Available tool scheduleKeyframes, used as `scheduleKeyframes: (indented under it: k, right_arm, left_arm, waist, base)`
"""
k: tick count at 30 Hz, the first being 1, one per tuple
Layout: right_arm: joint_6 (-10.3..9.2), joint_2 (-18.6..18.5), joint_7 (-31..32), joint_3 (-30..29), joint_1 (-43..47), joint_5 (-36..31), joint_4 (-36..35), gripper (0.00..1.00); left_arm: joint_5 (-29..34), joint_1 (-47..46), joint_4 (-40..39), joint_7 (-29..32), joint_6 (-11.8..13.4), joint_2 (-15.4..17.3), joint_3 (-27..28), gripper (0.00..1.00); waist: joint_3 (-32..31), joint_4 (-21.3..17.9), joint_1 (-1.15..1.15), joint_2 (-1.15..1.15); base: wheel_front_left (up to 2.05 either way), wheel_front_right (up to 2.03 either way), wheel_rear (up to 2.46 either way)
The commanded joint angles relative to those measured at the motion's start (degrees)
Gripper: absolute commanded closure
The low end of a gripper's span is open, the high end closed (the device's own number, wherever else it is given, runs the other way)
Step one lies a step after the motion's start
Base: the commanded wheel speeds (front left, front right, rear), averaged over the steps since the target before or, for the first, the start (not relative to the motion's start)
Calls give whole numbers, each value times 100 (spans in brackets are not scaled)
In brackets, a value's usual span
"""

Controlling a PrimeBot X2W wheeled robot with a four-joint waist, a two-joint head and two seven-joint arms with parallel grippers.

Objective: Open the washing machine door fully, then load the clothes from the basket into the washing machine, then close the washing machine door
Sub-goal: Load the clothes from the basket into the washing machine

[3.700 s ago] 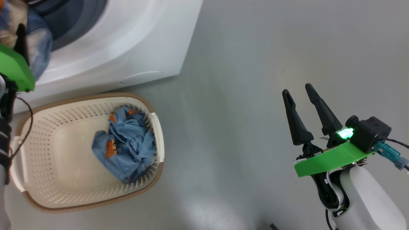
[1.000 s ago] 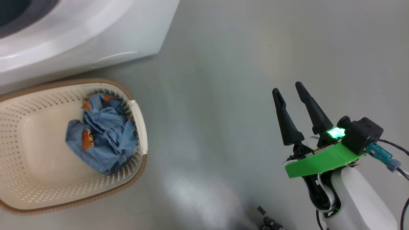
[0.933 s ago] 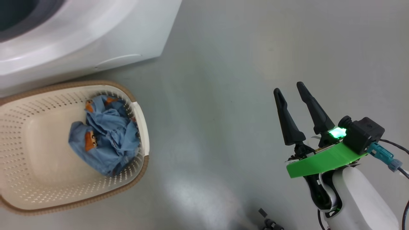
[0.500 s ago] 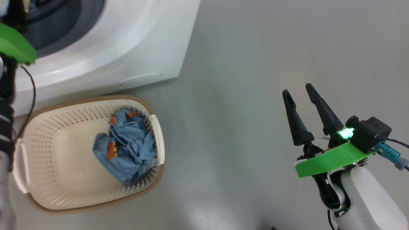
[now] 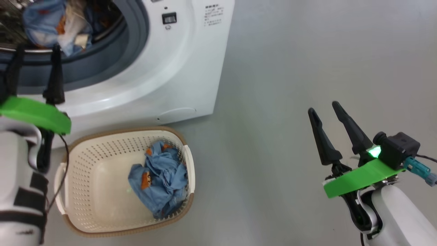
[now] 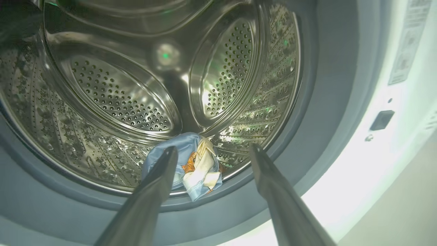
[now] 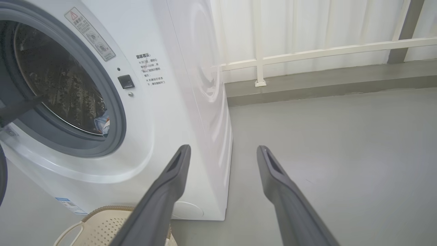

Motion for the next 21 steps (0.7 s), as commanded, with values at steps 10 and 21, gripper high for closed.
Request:
scheduleKeyframes:
  k: [10, 21]
  right_arm:
    - [32, -312, -53, 37, 381, 207, -51, 0]
    - [32, -424, -53, -32, 625, 326, 24, 0]
  left_arm:
    - [-149, 1479, -1067, -37, -7, -41, 512, 0]
    - [69, 2794, -1898, -37, 213, -203, 664, 0]
  waist:
    - [-918, 422, 1, 0]
    - [-1425, 669, 1, 0]
  base:
    - [0, 0, 0]
    - [0, 0, 0]
